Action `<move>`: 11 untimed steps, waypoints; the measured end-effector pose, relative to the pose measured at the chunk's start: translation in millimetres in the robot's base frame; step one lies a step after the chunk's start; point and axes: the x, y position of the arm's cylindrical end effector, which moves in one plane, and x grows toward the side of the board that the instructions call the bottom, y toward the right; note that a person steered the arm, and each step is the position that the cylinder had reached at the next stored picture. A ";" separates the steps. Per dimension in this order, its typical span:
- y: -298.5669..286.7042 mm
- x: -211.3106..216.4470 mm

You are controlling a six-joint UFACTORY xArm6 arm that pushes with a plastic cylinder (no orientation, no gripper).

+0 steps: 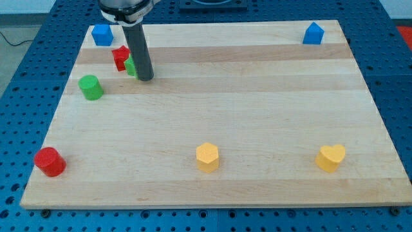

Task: Place the green circle towards the bottom left side of the red star

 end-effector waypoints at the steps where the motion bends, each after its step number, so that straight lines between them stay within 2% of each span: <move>1: 16.2 41.7; 2: -8.4 75.6; 3: -77.1 96.5; 4: -136.4 82.1; 5: -143.0 50.5; 8: -114.7 63.5; 11: -99.2 -0.1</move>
